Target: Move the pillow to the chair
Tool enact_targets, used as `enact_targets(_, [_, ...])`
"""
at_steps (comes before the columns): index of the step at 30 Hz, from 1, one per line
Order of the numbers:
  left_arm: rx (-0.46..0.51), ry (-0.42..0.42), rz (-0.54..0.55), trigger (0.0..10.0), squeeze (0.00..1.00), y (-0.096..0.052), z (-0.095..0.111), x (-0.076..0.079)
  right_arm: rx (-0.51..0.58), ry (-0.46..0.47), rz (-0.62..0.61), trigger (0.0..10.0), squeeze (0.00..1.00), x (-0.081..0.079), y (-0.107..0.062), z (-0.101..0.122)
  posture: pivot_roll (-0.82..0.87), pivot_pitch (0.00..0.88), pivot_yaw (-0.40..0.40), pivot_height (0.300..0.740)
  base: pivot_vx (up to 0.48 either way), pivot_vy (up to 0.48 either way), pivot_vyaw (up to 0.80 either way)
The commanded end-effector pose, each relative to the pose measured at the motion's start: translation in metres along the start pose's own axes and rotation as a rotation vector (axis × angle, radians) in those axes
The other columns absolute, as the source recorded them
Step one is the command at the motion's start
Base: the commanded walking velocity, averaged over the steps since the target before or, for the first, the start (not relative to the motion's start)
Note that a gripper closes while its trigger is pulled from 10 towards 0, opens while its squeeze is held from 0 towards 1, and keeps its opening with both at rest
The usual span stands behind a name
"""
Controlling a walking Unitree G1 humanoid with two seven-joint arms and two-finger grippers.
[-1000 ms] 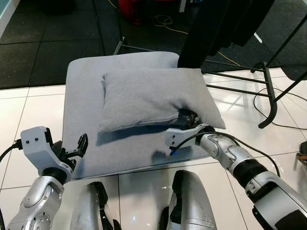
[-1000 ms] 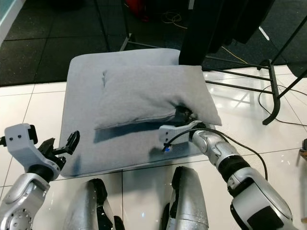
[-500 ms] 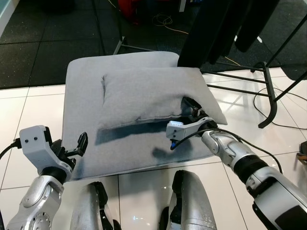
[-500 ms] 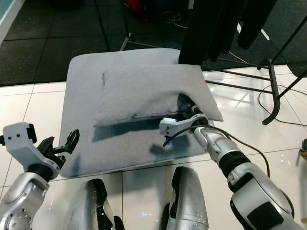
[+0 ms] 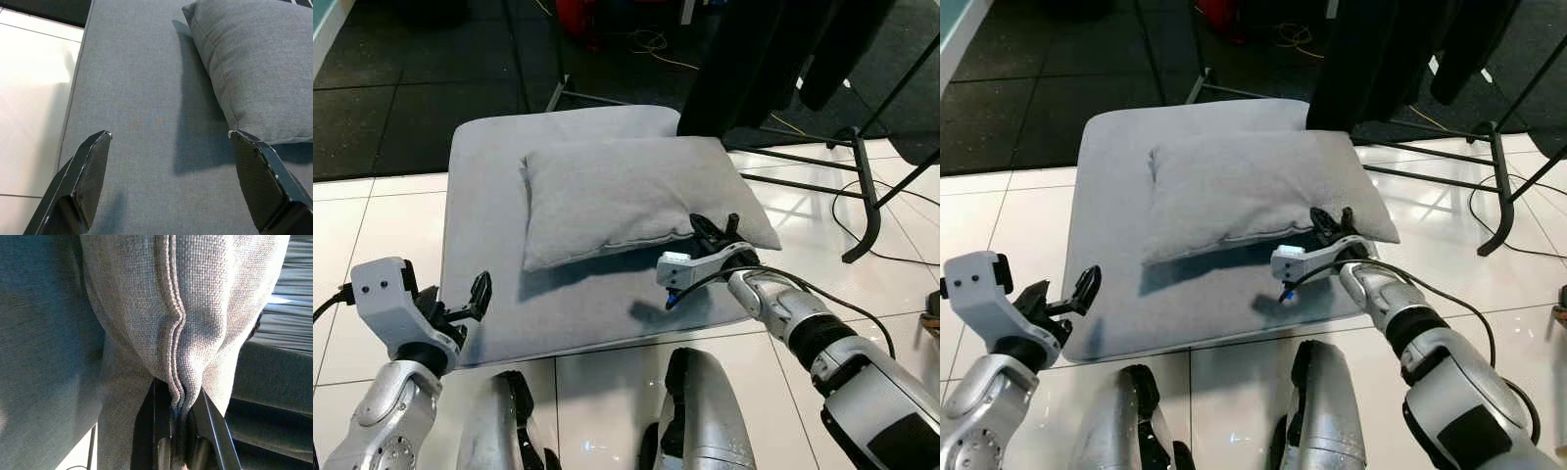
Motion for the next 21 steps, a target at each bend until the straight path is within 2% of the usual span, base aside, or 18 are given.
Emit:
enact_targets(1, [-0.018, -0.003, 0.006, 10.0, 0.0, -0.002, -0.004, -0.004, -0.033, 0.025, -0.002, 0.0, 0.0, 0.0, -0.002, -0.009, -0.04, 0.356, -0.039, 0.5, 0.0, 0.0, 0.0])
enact_targets(2, [-0.018, -0.003, 0.006, 10.0, 0.0, -0.002, -0.004, -0.004, -0.033, 0.025, -0.002, 0.0, 0.0, 0.0, -0.002, -0.009, -0.04, 0.356, -0.039, 0.5, 0.0, 0.0, 0.0])
enact_targets(3, [-0.016, -0.003, 0.003, 10.0, 0.0, 0.0, -0.003, -0.004, -0.08, 0.122, 0.02, 0.0, 0.0, -0.001, -0.002, -0.016, -0.03, 0.342, -0.037, 0.5, 0.0, 0.0, 0.0])
enact_targets(4, [-0.016, -0.003, 0.003, 10.0, 0.0, 0.0, -0.003, -0.004, -0.08, 0.122, 0.02, 0.0, 0.0, -0.001, -0.002, -0.016, -0.03, 0.342, -0.037, 0.5, 0.0, 0.0, 0.0])
enact_targets(5, [-0.008, -0.004, -0.006, 10.0, 0.0, 0.004, -0.002, -0.002, -0.163, 0.411, 0.042, 0.0, 0.0, -0.001, -0.001, -0.026, -0.04, 0.328, -0.04, 0.5, 0.0, 0.0, 0.0])
enact_targets(7, [-0.008, -0.004, -0.006, 10.0, 0.0, 0.004, -0.002, -0.002, -0.163, 0.411, 0.042, 0.0, 0.0, -0.001, -0.001, -0.026, -0.04, 0.328, -0.04, 0.5, 0.0, 0.0, 0.0])
enact_targets(8, [-0.004, -0.005, -0.009, 10.0, 0.0, 0.006, -0.002, -0.001, -0.185, 0.579, 0.05, 0.0, 0.0, 0.001, 0.002, -0.026, -0.04, 0.306, -0.044, 0.5, 0.0, 0.0, 0.0])
enact_targets(9, [-0.004, -0.005, -0.009, 10.0, 0.0, 0.006, -0.002, -0.001, -0.185, 0.579, 0.05, 0.0, 0.0, 0.001, 0.002, -0.026, -0.04, 0.306, -0.044, 0.5, 0.0, 0.0, 0.0])
enact_targets(10, [-0.001, -0.009, -0.011, 10.0, 0.0, 0.008, -0.002, 0.0, -0.187, 0.762, 0.056, 0.0, 0.0, 0.005, 0.006, -0.021, -0.05, 0.28, -0.047, 0.5, 0.0, 0.0, 0.0])
enact_targets(11, [-0.001, -0.009, -0.011, 10.0, 0.0, 0.008, -0.002, 0.0, -0.187, 0.762, 0.056, 0.0, 0.0, 0.005, 0.006, -0.021, -0.05, 0.28, -0.047, 0.5, 0.0, 0.0, 0.0])
enact_targets(13, [0.005, -0.018, -0.025, 10.0, 0.0, 0.015, -0.005, 0.006, -0.111, 1.083, 0.066, 0.0, 0.0, 0.017, 0.017, 0.002, -0.05, 0.23, -0.051, 0.5, 0.0, 0.0, 0.0])
enact_targets(14, [0.005, -0.018, -0.025, 10.0, 0.0, 0.015, -0.005, 0.006, -0.111, 1.083, 0.066, 0.0, 0.0, 0.017, 0.017, 0.002, -0.05, 0.23, -0.051, 0.5, 0.0, 0.0, 0.0])
enact_targets(15, [0.01, -0.024, -0.035, 10.0, 0.0, 0.019, -0.006, 0.01, -0.043, 1.231, 0.075, 0.0, 0.0, 0.026, 0.021, 0.017, -0.05, 0.205, -0.054, 0.5, 0.0, 0.0, 0.0])
enact_targets(16, [0.015, -0.03, -0.045, 10.0, 0.0, 0.023, -0.006, 0.014, 0.026, 1.328, 0.079, 0.0, 0.0, 0.034, 0.023, 0.031, -0.05, 0.189, -0.056, 0.5, 0.0, 0.0, 0.0])
enact_targets(17, [0.015, -0.03, -0.045, 10.0, 0.0, 0.023, -0.006, 0.014, 0.026, 1.328, 0.079, 0.0, 0.0, 0.034, 0.023, 0.031, -0.05, 0.189, -0.056, 0.5, 0.0, 0.0, 0.0])
enact_targets(18, [0.018, -0.033, -0.052, 10.0, 0.0, 0.025, -0.007, 0.017, 0.072, 1.391, 0.089, 0.0, 0.0, 0.038, 0.023, 0.04, -0.05, 0.184, -0.057, 0.5, 0.0, 0.0, 0.0])
enact_targets(20, [0.018, -0.033, -0.052, 10.0, 0.0, 0.025, -0.007, 0.017, 0.072, 1.391, 0.089, 0.0, 0.0, 0.038, 0.023, 0.04, -0.05, 0.184, -0.057, 0.5, 0.0, 0.0, 0.0])
enact_targets(21, [0.022, -0.036, -0.06, 10.0, 0.0, 0.027, -0.007, 0.02, 0.125, 1.468, 0.095, 0.0, 0.0, 0.044, 0.021, 0.051, -0.05, 0.158, -0.057, 0.5, 0.0, 0.0, 0.0])
Point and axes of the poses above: a point about 5 cm out from each wrist's last joint towards the gripper, its own y axis pointing out of the wrist towards the gripper, its own z axis along the axis of the wrist's last joint, x = y × z, the point moved 5 cm from there along y, pointing out of the wrist towards the gripper, and after that the axes turned 2 degrees about -y, right-handed, at the moved point
